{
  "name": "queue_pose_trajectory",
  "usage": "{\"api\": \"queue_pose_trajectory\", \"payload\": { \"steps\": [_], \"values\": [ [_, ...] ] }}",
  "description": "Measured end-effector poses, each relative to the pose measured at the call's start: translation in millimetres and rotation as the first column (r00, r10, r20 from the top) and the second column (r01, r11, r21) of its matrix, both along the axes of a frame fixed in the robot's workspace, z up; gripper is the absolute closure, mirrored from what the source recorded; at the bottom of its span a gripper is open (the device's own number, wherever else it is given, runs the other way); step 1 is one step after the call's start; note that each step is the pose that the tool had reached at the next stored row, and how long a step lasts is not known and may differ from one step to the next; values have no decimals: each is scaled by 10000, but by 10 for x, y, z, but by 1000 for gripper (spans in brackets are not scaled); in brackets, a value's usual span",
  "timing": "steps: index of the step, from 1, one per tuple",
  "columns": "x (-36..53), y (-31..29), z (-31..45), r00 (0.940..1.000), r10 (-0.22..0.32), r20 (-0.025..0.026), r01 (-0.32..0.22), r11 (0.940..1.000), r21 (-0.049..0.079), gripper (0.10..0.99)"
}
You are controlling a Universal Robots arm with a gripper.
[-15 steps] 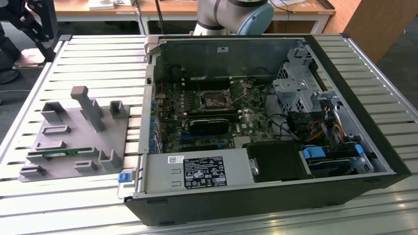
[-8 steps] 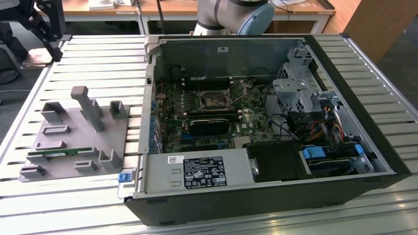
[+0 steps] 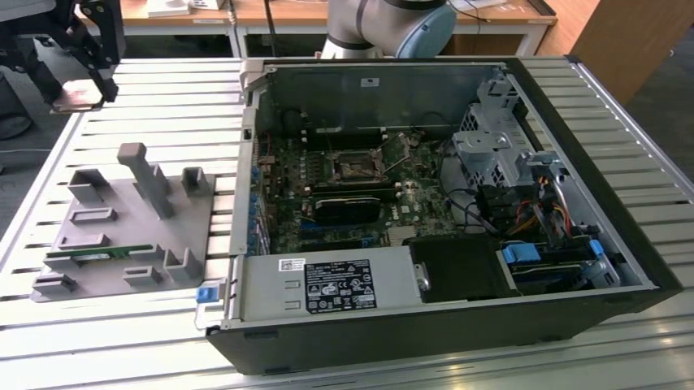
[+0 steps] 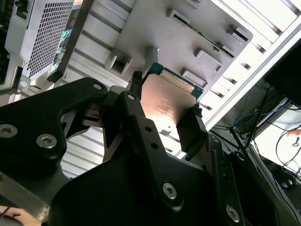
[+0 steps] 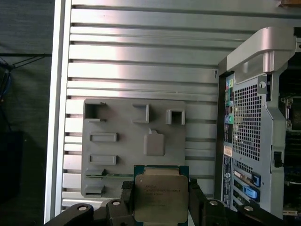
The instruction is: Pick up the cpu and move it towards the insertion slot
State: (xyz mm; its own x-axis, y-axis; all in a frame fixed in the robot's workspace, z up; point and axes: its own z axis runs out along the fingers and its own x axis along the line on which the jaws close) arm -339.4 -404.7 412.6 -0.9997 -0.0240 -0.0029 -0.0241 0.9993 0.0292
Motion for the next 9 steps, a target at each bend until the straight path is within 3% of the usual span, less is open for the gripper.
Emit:
{"api": "queue_pose_trajectory", "payload": {
  "steps": [9],
  "values": [
    [171, 1, 0, 10000, 0, 0, 0, 10000, 0, 541]
  ]
}}
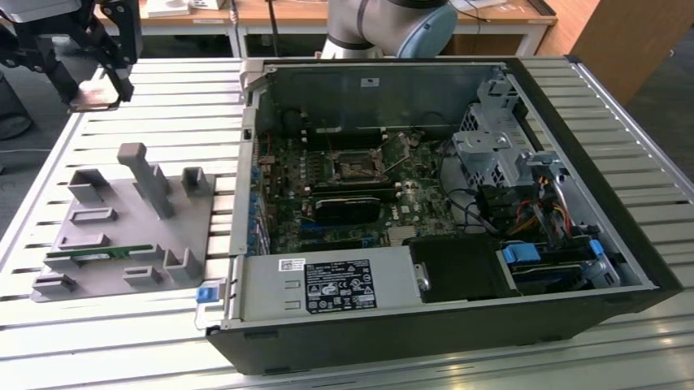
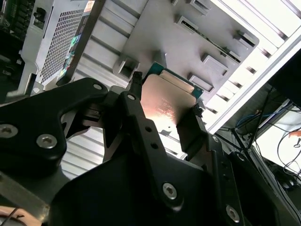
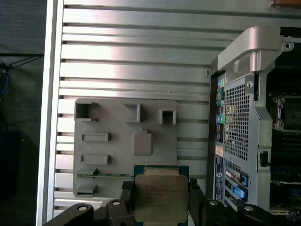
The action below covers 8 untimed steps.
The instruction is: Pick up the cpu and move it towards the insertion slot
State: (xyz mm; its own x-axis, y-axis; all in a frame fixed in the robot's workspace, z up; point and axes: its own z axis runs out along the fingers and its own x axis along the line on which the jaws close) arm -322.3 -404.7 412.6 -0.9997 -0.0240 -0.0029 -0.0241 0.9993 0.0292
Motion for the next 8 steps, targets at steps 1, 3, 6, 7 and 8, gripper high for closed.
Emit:
{"api": "queue_pose_trajectory", "payload": {
  "steps": [1, 3, 6, 7, 8],
  "values": [
    [17, 0, 0, 10000, 0, 0, 0, 10000, 0, 541],
    [51, 0, 0, 10000, 0, 1, 0, 10000, 0, 541],
    [102, 1, 0, 10000, -1, -1, 1, 10000, -1, 541],
    [118, 1, 0, 10000, 0, 0, 0, 10000, -1, 541],
    [134, 1, 0, 10000, -1, 0, 1, 10000, -1, 541]
  ]
}}
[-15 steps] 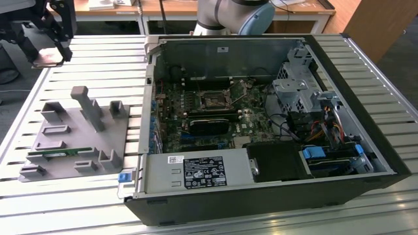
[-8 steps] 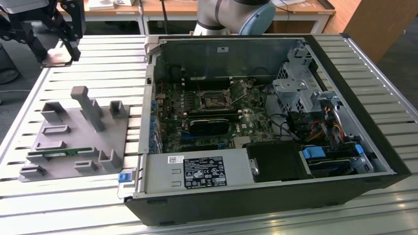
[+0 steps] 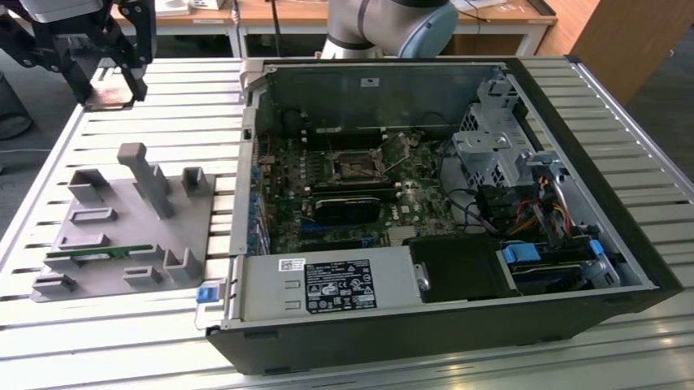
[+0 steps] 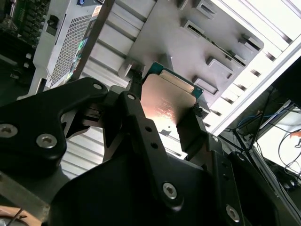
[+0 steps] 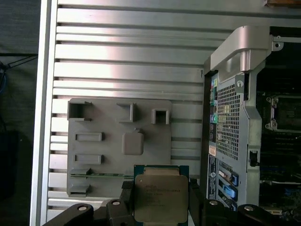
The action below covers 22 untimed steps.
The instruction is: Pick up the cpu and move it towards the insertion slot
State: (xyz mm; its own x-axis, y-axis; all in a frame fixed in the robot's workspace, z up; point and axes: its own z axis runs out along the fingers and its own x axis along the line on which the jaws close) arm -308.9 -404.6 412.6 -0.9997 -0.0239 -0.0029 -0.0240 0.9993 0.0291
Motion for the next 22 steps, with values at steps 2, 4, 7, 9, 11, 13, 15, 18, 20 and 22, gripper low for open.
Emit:
{"api": "queue_pose_trajectory", "payload": {
  "steps": [2, 4, 7, 9, 11, 13, 15, 18, 20, 22],
  "values": [
    [31, 1, 0, 10000, 0, 1, 0, 10000, 1, 541],
    [60, 1, 0, 10000, 1, 0, -1, 10000, 0, 541],
    [105, 2, 0, 10000, 1, 0, -1, 10000, 0, 541],
    [139, 2, 0, 10000, 0, 0, 0, 10000, 0, 541],
    [169, 2, 0, 10000, 1, 0, -1, 10000, 0, 541],
    [198, 3, 0, 10000, 0, 0, 0, 10000, 0, 541],
    [227, 3, 0, 10000, 0, 0, 0, 10000, 1, 541],
    [272, 4, -1, 10000, 1, 1, -1, 10000, 1, 541],
    [301, 5, 0, 10000, 1, 0, -1, 10000, 0, 541],
    [334, 5, 0, 10000, 1, 0, -1, 10000, 1, 541]
  ]
}}
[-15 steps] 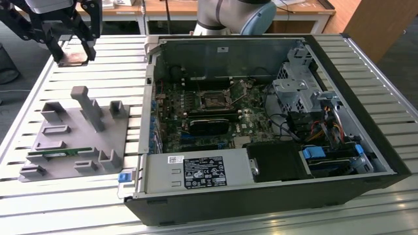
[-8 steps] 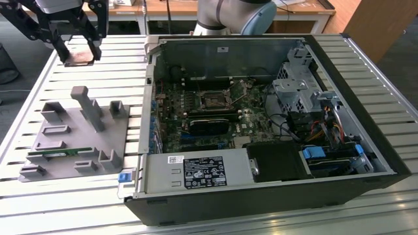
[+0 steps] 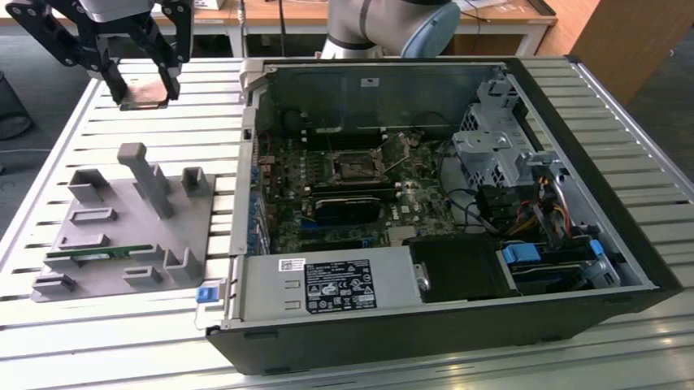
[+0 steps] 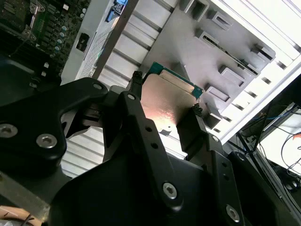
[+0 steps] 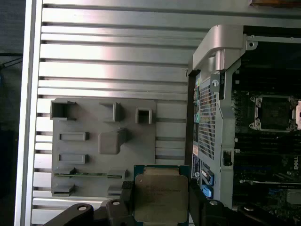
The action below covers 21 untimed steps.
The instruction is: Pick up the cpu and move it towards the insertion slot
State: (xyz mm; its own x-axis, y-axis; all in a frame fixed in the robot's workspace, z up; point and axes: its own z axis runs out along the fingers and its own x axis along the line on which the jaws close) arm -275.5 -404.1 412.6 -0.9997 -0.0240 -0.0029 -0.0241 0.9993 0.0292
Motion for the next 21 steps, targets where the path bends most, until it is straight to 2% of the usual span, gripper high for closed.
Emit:
{"api": "queue_pose_trajectory", "payload": {
  "steps": [21],
  "values": [
    [326, 9, 0, 10000, 0, 0, 0, 10000, 0, 541]
  ]
}}
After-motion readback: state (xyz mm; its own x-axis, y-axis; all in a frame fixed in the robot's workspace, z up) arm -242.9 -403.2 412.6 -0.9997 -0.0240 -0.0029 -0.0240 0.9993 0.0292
